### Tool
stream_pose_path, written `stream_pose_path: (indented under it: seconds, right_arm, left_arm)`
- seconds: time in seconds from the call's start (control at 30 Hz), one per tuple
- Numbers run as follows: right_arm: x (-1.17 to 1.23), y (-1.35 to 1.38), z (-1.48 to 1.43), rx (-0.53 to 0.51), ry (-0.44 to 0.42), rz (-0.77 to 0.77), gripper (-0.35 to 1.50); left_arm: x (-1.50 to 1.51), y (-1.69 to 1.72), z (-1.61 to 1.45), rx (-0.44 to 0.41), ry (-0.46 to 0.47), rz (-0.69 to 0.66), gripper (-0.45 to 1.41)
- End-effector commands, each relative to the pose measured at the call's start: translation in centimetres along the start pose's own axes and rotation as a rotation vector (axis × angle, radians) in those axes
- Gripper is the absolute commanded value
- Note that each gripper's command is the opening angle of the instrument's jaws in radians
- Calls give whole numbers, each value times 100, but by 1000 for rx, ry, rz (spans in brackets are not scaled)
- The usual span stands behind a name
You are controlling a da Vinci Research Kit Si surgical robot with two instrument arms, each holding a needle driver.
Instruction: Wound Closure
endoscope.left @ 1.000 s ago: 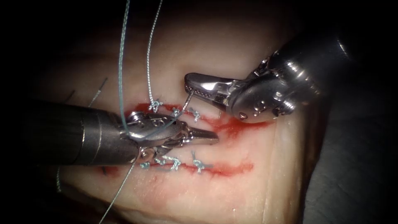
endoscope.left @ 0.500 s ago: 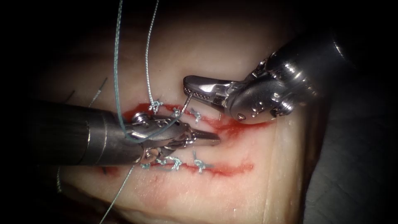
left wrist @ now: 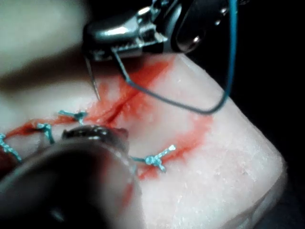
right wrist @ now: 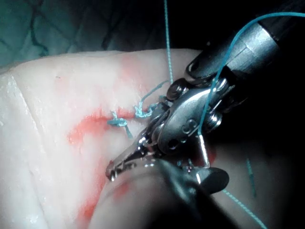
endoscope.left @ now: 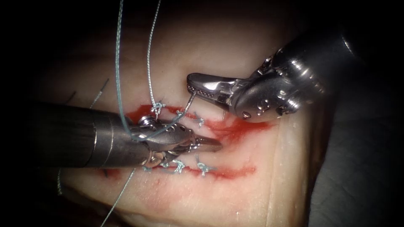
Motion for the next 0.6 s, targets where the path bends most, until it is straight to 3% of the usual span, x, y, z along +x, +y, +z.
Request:
stream_pose_path:
  seconds: [0.03,0.2,0.43,0.6]
  right_arm:
    - [-2,3,12,-8,-2,-3,-35]
    - [-4,8,16,-29,-1,-28,-35]
    - [-11,14,21,-87,-24,-239,-35]
    - [-13,11,21,-86,-32,-300,-35]
  left_arm:
    - [-1,2,6,0,-2,0,-45]
    - [-1,1,6,0,-2,0,-45]
    - [-1,0,6,0,-2,-1,-45]
    - [-1,0,6,0,-2,-1,-45]
